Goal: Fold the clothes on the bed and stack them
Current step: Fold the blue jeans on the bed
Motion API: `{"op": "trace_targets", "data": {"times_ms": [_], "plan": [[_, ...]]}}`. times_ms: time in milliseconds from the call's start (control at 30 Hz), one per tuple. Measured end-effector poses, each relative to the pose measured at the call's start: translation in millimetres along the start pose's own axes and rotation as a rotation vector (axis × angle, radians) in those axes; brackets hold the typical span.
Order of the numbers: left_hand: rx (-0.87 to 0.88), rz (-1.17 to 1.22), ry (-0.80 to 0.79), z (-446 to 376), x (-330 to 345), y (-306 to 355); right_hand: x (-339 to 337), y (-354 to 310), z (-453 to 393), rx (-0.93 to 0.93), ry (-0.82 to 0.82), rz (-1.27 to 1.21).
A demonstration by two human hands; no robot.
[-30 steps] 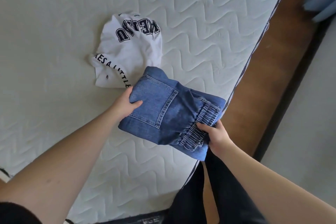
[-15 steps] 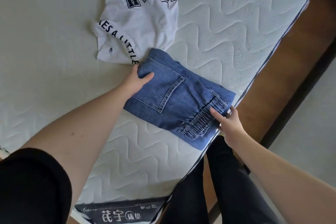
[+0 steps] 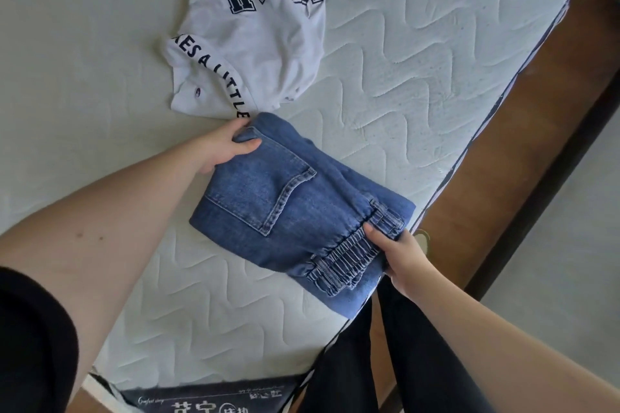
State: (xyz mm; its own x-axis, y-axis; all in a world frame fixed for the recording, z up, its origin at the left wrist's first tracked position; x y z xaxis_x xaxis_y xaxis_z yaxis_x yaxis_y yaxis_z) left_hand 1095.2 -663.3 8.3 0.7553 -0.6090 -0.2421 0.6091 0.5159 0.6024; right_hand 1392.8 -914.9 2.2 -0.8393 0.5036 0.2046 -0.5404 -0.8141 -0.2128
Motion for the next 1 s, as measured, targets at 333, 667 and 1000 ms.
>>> {"op": "trace_targets", "data": {"times_ms": [333,667,1000], "plan": [[0.194,-0.114,0.213,-9.0,29.5,-0.3,-25.2,-10.1,-7.3,-0.217,0.249,0.429],[0.299,-0.390,0.359,-25.6,35.1,14.5,-26.0,-26.3,-22.6,-0.367,0.329,0.707],[0.586,-0.855,0.774,62.1,99.5,-18.5,18.0,7.5,7.7,-1.051,0.449,1.594]]}}
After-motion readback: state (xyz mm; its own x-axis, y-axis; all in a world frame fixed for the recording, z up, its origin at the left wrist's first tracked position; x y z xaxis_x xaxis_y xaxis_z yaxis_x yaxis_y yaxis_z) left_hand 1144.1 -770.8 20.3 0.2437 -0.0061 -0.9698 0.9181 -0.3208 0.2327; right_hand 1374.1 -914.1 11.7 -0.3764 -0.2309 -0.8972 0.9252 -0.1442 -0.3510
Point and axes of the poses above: each hand's wrist, its own z-axis away from the middle knuckle, its own x-axis out of the palm, y = z × x, the point moved 1 cm from there along -z, towards the middle knuckle, and after that the axes turned 6 degrees about x, right-handed, at the moved point
